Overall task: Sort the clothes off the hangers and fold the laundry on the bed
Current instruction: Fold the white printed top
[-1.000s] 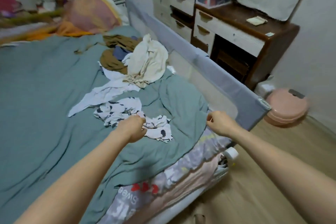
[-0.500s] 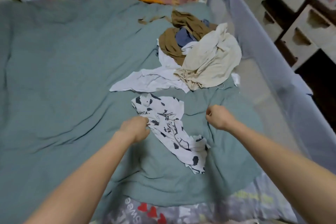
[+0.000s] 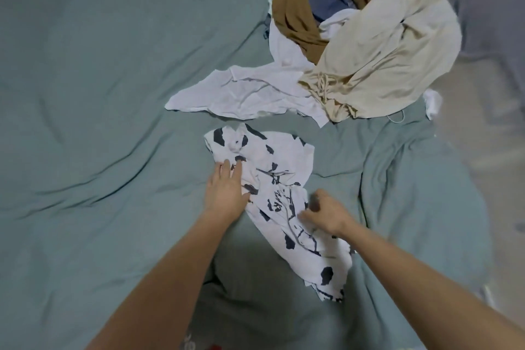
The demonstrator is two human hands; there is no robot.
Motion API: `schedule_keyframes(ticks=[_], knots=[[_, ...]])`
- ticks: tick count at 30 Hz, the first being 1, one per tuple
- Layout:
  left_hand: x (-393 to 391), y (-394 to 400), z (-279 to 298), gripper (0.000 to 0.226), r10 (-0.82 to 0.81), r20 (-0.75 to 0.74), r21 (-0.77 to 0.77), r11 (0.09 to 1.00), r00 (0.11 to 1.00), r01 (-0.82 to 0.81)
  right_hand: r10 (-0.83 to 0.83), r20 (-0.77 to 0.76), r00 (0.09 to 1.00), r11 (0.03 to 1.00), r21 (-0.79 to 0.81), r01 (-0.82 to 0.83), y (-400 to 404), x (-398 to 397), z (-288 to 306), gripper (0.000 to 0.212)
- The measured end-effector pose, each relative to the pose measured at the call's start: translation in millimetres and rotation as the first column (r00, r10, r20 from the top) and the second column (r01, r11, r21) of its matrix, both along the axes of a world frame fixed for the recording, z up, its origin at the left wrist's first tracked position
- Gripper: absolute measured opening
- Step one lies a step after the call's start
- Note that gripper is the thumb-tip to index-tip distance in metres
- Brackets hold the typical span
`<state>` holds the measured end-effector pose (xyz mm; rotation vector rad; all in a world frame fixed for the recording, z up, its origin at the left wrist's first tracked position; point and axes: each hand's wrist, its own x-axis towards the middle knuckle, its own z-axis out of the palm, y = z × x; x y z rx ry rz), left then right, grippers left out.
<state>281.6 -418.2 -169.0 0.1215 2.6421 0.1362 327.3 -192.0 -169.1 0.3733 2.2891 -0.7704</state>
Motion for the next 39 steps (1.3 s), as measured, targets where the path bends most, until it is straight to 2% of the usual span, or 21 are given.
schedule_keyframes(ticks=[3,5,6,8,10,12,14,16,17,19,22,24,26,29,31,32,33,34,35,37,39], knots=[[5.1,-15.2,-26.7,0.05,0.01,-0.08,-0.039,0.999,0.997,-0.013,-0.028,0.033,0.999,0.997,-0.076,0.03,-13.0,12.8,-26.9,0.043],[8.9,-26.4,-34.0,0.025,0.031,-0.219,0.027,0.999,0.975,-0.026,-0.009,-0.032,0.999,0.998,-0.06,0.007,-16.0,21.5,-34.7,0.022],[11.4,-32.1,-34.7,0.017,0.04,-0.26,0.078,0.997,0.965,-0.021,0.024,-0.057,0.998,0.999,-0.048,-0.026,-13.9,24.9,-35.2,0.011],[19.1,-44.0,-31.7,0.008,0.011,-0.252,0.19,0.981,0.968,0.038,0.18,-0.033,0.983,0.983,-0.038,-0.182,-2.9,30.1,-28.7,0.019],[30.7,-54.3,-19.0,0.006,-0.076,-0.029,0.306,0.948,0.997,0.082,0.422,0.096,0.902,0.906,-0.02,-0.422,8.8,30.2,-14.5,0.029],[45.7,-62.8,-3.3,0.009,-0.211,0.299,0.359,0.929,0.931,0.095,0.497,0.119,0.859,0.863,0.029,-0.504,13.5,22.8,-2.2,0.028],[56.6,-71.1,17.0,0.005,-0.243,0.583,0.235,0.964,0.776,0.125,0.397,-0.024,0.917,0.913,0.116,-0.392,7.1,3.6,8.0,0.019],[57.0,-81.6,27.4,0.022,-0.112,0.716,0.027,0.991,0.689,0.133,0.315,-0.225,0.922,0.945,0.164,-0.283,-9.0,-24.8,13.3,0.014],[52.3,-86.6,27.7,0.025,-0.044,0.686,-0.026,0.996,0.727,0.085,0.297,-0.307,0.904,0.953,0.161,-0.259,-20.3,-40.4,14.4,0.013],[36.2,-94.9,21.0,0.02,0.148,0.45,-0.015,0.987,0.881,-0.158,0.287,-0.42,0.861,0.958,0.143,-0.25,-45.9,-70.1,10.3,0.012],[14.8,-86.1,8.2,0.026,0.466,0.127,0.273,0.832,0.876,-0.482,0.417,-0.459,0.784,0.908,0.174,-0.381,-79.2,-101.5,-1.6,0.037],[10.6,-70.8,-0.3,0.043,0.455,0.073,0.388,0.807,0.887,-0.446,0.622,-0.39,0.679,0.783,0.3,-0.545,-89.9,-115.3,-12.3,0.058],[15.1,-56.4,-11.4,0.05,0.385,0.049,0.428,0.826,0.922,-0.367,0.729,-0.309,0.611,0.683,0.39,-0.618,-91.7,-123.8,-22.9,0.054],[22.6,-45.6,-23.7,0.025,0.351,-0.021,0.479,0.826,0.936,-0.299,0.581,-0.44,0.685,0.813,0.277,-0.512,-85.3,-128.9,-23.2,0.027],[24.3,-44.2,-19.3,0.014,0.51,0.08,0.627,0.643,0.857,-0.441,0.404,-0.524,0.75,0.897,0.063,-0.438,-79.6,-127.7,-8.7,0.005],[24.1,-46.9,-12.6,0.021,0.596,0.25,0.708,0.425,0.763,-0.564,0.37,-0.504,0.781,0.899,-0.018,-0.438,-75.6,-125.7,1.5,0.006],[23.0,-49.2,-2.3,0.023,0.614,0.459,0.742,0.132,0.642,-0.657,0.351,-0.468,0.811,0.893,-0.094,-0.441,-69.6,-122.8,12.2,0.011],[21.9,-51.0,10.1,0.022,0.543,0.633,0.717,-0.141,0.552,-0.683,0.329,-0.435,0.838,0.884,-0.172,-0.436,-63.3,-118.8,23.2,0.014],[21.4,-52.4,25.0,0.02,0.451,0.729,0.672,-0.328,0.515,-0.664,0.305,-0.414,0.857,0.869,-0.246,-0.428,-58.0,-113.0,37.6,0.016],[22.3,-51.3,60.0,0.016,0.369,0.768,0.64,-0.456,0.523,-0.618,0.268,-0.425,0.865,0.841,-0.335,-0.425,-48.1,-97.1,71.7,0.016],[25.6,-45.8,97.3,0.014,0.336,0.75,0.661,-0.432,0.57,-0.614,0.214,-0.486,0.848,0.831,-0.366,-0.419,-40.8,-77.7,110.4,0.013]])
